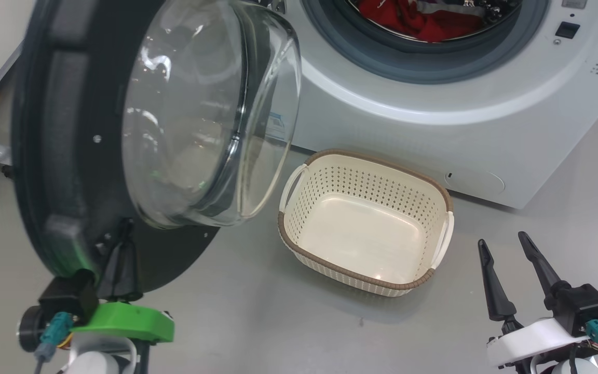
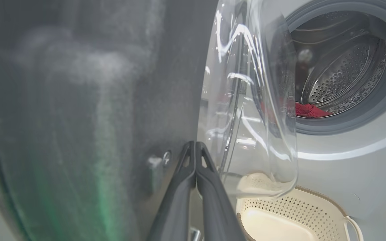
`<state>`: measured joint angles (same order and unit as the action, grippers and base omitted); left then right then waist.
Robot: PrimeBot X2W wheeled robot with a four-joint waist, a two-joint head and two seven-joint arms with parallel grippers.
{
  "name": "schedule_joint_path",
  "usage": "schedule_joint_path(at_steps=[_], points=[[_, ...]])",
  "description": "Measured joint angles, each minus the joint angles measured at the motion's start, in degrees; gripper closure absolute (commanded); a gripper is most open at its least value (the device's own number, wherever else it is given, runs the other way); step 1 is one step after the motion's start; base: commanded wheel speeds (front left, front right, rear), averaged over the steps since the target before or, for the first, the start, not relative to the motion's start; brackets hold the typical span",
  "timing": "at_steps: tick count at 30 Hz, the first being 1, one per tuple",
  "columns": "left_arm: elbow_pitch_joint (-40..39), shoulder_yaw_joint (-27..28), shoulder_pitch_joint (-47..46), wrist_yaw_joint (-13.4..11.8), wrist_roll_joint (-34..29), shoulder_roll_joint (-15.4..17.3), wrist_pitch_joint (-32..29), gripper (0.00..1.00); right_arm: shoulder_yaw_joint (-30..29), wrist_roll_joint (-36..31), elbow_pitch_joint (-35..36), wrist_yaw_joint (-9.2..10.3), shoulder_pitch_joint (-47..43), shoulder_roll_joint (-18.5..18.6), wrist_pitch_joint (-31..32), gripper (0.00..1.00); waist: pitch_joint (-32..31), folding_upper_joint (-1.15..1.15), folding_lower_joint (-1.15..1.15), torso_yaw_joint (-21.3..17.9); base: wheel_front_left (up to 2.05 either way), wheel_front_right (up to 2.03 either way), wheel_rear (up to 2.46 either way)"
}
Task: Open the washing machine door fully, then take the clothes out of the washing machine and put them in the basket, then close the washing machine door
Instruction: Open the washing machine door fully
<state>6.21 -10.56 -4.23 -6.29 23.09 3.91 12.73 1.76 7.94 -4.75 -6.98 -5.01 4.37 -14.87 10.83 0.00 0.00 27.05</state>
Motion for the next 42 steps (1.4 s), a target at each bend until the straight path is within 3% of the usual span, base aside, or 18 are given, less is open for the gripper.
schedule_joint_path(at_steps=[24, 42], points=[[8.9, 17.6, -7.3, -0.1, 0.6, 0.2, 1.5, 1.0, 0.0, 0.0, 0.4, -0.01, 1.6, 1.1, 0.0, 0.0, 3.2, 0.0, 0.0, -2.4, 0.0, 0.0, 0.0], [12.0, 19.9, -9.3, -0.5, -0.1, 0.1, 1.7, 1.0, 0.4, 0.1, 0.4, -0.01, 2.8, 1.3, 0.0, 0.0, 3.7, 0.0, 0.0, -3.1, 0.0, 0.0, 0.0]])
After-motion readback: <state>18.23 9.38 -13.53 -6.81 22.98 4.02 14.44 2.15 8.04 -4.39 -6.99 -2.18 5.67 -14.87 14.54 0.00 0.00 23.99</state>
